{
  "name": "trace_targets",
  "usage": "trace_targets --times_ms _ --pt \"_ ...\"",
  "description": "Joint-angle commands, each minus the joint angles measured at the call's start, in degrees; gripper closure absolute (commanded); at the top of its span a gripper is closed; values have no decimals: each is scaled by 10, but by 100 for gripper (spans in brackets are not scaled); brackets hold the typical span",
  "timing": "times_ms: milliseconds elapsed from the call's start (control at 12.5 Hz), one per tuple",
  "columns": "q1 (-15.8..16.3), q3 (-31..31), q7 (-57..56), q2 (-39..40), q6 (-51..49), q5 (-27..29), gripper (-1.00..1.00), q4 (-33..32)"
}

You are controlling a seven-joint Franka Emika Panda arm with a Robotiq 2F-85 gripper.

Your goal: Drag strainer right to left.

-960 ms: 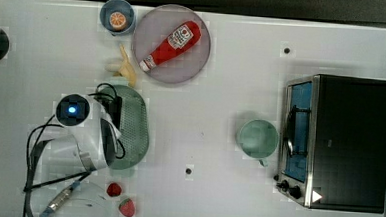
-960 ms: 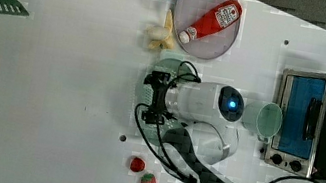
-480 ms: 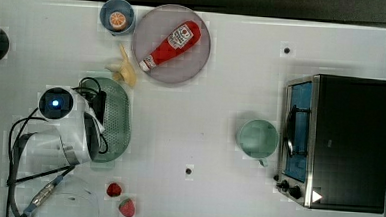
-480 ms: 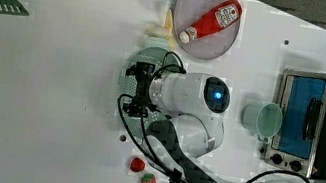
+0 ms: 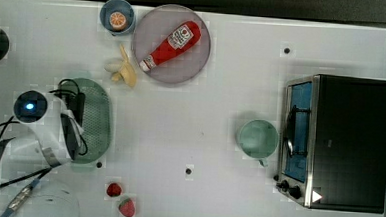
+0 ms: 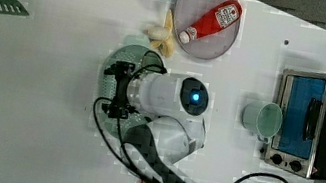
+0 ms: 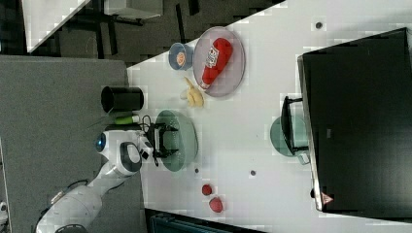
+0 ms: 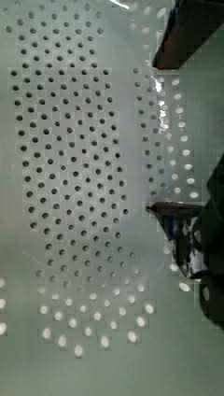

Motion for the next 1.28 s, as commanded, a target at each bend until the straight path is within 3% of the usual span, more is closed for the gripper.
trace_targets --times_ms 80,480,720,1040,1280 --pt "23 10 50 14 6 17 -100 30" --pt "33 -7 33 1 2 10 -100 45" --pt "31 -52 -94 -82 -105 10 -100 40" --pt "20 -168 -337 -243 -269 2 -100 42" --pt "11 -281 -453 -355 -380 -48 -100 52"
